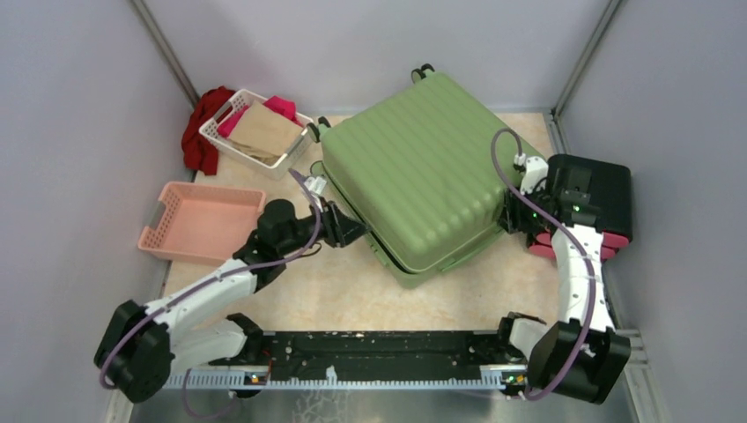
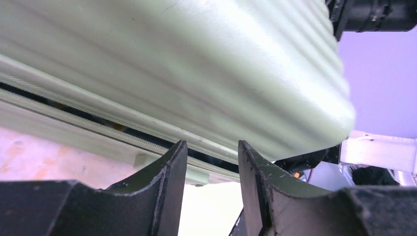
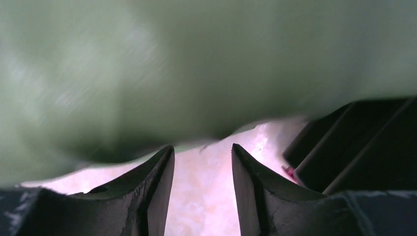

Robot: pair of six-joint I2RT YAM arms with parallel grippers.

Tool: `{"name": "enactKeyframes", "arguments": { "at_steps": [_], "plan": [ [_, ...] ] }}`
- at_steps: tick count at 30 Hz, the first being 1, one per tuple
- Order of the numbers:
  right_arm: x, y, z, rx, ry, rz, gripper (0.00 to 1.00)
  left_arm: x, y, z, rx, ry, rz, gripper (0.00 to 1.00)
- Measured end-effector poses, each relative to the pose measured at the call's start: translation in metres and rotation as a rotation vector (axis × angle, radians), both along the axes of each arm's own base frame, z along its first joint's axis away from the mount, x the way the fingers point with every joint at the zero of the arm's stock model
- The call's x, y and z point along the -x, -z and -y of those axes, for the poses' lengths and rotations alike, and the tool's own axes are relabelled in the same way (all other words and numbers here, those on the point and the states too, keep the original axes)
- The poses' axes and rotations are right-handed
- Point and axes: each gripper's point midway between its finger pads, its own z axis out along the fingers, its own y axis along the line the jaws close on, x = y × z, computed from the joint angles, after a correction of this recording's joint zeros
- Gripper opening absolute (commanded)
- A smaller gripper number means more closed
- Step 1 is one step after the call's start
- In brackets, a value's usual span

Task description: Open, take out, and arrange the luggage

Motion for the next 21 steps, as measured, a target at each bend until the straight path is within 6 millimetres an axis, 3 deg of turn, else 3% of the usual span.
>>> {"name": "enactKeyframes", "arguments": {
  "at_steps": [5,12,17,21],
  "plan": [
    [-0.024,0.003,0.005,-0.033,0.062,0.017,0.47,0.004,-0.020,-0.031,-0.026,-0.115,0.120,0.64],
    [-0.047,0.001,0.008,-0.090,0.097,-0.009,0.46,0.002,-0.007,-0.074,-0.109,-0.296,0.179,0.71],
    [-0.076,-0.001,0.016,-0.096,0.101,-0.018,0.47,-0.008,-0.004,-0.092,-0.163,-0.399,0.200,0.71],
    [-0.111,-0.008,0.029,-0.092,0.109,-0.004,0.47,-0.013,0.006,-0.098,-0.213,-0.422,0.190,0.72]
  ]
}}
